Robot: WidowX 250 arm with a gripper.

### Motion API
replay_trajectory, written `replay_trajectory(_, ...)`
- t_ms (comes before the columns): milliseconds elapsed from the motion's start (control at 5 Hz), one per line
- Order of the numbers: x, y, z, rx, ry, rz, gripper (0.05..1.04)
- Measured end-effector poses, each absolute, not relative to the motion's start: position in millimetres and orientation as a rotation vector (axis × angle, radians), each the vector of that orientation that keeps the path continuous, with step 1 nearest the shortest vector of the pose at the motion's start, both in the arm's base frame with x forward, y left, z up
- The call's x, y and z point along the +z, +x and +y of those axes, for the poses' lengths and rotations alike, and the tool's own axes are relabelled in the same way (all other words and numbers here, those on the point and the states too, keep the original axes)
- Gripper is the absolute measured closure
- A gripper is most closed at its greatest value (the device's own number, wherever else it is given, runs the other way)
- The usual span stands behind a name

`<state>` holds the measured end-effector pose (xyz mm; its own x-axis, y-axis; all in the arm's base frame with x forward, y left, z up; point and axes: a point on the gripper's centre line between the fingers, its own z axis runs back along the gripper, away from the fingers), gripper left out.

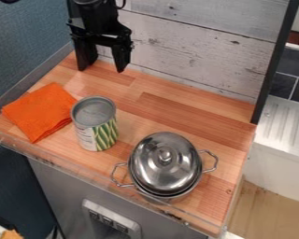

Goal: Move the orange cloth to the top right corner of the table

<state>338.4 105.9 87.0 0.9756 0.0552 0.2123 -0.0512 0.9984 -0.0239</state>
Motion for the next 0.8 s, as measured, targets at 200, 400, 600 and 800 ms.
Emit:
replay_trajectory(200,76,336,106,0.054,-0.028,-0.183,0.083)
replay_trajectory(400,68,324,133,0.097,-0.024,-0.16,0.083)
replay_trajectory(600,56,306,165,0.158,0.0,-0.116,0.083)
replay_trajectory(800,45,284,195,0.142,0.055,-0.064,0.083)
